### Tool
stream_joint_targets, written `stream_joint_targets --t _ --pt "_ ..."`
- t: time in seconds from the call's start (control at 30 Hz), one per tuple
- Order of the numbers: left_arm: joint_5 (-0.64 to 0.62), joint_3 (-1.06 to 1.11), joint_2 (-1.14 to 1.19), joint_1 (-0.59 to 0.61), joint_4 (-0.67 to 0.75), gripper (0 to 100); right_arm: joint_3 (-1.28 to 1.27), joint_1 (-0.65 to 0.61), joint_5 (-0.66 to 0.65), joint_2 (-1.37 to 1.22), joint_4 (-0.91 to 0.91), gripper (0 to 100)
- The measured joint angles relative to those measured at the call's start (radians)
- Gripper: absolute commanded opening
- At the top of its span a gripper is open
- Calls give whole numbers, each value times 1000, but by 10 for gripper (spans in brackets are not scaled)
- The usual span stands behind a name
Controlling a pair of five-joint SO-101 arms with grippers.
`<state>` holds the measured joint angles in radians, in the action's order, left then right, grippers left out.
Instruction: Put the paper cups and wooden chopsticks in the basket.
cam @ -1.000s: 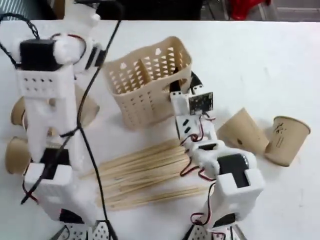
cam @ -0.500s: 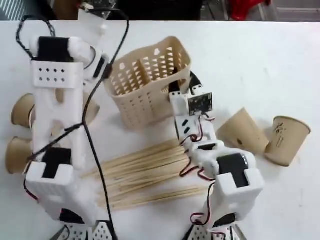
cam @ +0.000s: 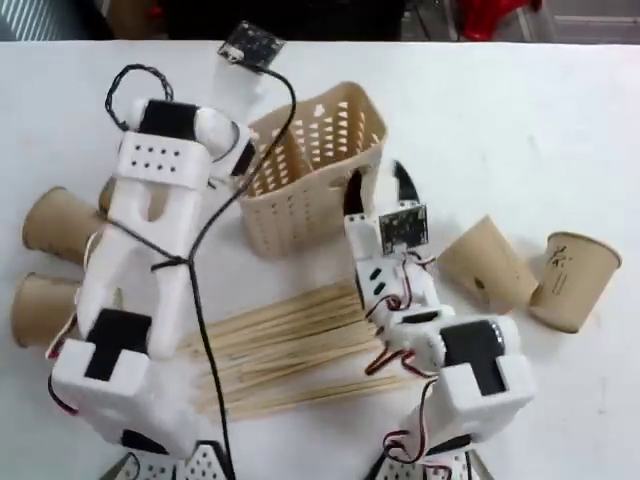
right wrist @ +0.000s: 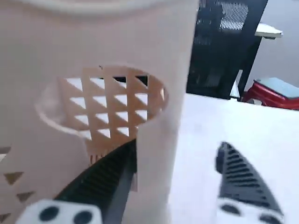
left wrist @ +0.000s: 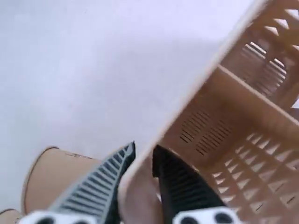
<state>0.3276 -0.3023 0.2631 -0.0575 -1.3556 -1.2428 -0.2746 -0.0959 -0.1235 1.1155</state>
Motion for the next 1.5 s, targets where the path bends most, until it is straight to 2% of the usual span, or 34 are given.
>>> stream_joint_targets --t 0.23,0.4,0.6,0.7,0.9,1.03,1.1,1.3,1.37,1.5 --pt "-6 3 0 0 23 22 -29 3 0 193 -304 299" --pt "-5 3 0 -3 31 22 -114 3 0 411 -493 293" --pt "-18 3 0 12 38 22 -249 -23 -2 801 -704 293" --pt "-18 3 0 12 40 22 -244 -52 -2 1023 -918 293" --pt "-18 3 0 12 40 31 -184 -120 0 1405 -1493 293" --pt "-18 2 0 14 34 152 -181 -68 0 1625 -1608 291" --pt "-17 -48 0 17 -18 186 -181 -26 0 1717 -1660 290" --pt "-12 -358 32 20 -229 191 -181 18 0 1878 -1826 268" --pt "-12 -485 32 28 -281 191 -181 31 0 1903 -1841 206" --pt "-12 -687 32 21 -377 189 -181 25 0 1918 -1844 8"
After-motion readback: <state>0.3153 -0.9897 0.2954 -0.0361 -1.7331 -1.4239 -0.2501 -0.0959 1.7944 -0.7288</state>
